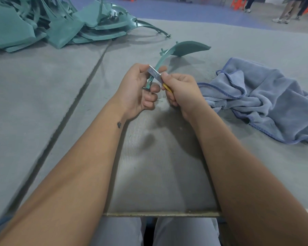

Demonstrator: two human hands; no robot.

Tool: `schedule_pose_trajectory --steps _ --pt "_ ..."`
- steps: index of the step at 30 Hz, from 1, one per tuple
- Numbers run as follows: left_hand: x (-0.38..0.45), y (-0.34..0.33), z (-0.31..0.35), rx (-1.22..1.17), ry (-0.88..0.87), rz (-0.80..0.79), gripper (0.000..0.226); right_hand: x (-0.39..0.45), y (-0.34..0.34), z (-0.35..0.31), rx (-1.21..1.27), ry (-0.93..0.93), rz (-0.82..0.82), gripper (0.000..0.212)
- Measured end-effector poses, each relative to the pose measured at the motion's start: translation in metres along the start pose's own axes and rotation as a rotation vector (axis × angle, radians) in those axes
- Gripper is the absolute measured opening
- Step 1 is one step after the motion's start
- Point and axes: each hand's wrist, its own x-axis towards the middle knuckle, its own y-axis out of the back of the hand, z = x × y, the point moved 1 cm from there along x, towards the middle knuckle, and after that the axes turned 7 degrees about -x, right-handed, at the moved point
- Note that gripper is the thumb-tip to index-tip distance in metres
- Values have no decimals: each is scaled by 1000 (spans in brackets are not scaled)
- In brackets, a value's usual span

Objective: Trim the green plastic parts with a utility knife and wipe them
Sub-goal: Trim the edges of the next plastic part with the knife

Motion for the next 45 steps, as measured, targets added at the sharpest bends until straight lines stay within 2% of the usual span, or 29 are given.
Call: schedule_pose_trajectory --steps 6,17,22,28,30,33,35,40,43,45 --pt "2 5 -3 16 6 43 16 0 -2 1 -51 8 100 42" --pt "6 0 -13 378 -182 117 22 1 -4 2 -98 26 199 43" --pt "9 2 -12 348 -195 154 26 3 -3 2 -52 -9 257 41" --pt "8 6 -13 364 -186 91 35 6 0 2 14 -63 340 44" --pt "7 7 -12 339 -180 45 34 5 0 2 74 -57 263 40" --pt "3 6 -11 278 -184 -55 26 0 1 1 124 -48 11 35" --pt "1 5 -10 254 -188 -104 23 -2 2 1 104 -48 -79 35" --pt "-1 4 -9 185 -164 -198 11 -3 2 2 77 -74 -128 56" --pt "-2 4 -9 94 -148 -264 6 -3 2 2 100 -69 -156 55" --pt "-2 4 -9 85 -152 -252 9 -2 3 2 106 -61 -172 46"
